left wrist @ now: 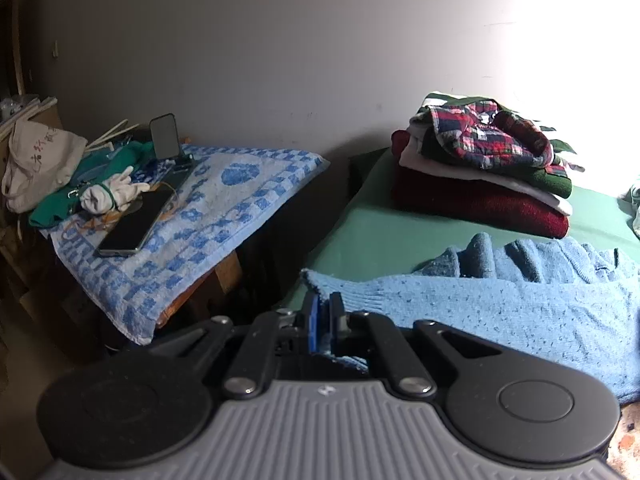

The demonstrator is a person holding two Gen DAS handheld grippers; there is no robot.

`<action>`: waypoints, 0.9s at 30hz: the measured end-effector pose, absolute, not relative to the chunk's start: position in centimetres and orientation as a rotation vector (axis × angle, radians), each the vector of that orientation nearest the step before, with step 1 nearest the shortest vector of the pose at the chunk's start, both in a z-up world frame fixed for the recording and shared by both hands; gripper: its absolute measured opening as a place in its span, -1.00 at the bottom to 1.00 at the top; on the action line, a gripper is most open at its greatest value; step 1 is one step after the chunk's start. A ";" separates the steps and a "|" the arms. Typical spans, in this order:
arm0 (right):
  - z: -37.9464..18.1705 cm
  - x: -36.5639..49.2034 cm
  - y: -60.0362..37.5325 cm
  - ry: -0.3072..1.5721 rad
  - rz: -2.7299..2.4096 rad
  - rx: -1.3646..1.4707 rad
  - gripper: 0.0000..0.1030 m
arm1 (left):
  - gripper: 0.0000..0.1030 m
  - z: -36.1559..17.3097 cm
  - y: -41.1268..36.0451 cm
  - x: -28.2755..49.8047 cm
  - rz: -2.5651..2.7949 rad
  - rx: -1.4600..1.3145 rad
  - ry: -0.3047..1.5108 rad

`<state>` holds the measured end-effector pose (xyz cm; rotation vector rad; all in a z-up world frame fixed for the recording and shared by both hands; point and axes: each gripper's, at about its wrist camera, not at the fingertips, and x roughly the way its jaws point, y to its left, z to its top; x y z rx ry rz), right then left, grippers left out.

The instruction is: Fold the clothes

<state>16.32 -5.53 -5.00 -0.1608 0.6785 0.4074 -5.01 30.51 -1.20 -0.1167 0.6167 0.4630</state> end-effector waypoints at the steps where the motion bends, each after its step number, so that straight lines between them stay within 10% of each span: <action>1: -4.6 16.1 -5.7 0.669 0.414 -0.139 -0.75 | -0.98 -1.2 30.5 -5.0 0.464 -0.120 0.617; 11: -3.2 13.7 -7.9 0.746 0.486 -0.052 -0.40 | -0.98 0.9 28.7 -4.6 0.352 -0.121 0.575; 27: -5.7 6.3 -7.5 0.791 0.562 -0.250 -0.69 | -0.98 6.8 16.3 -7.9 -0.154 -0.004 0.461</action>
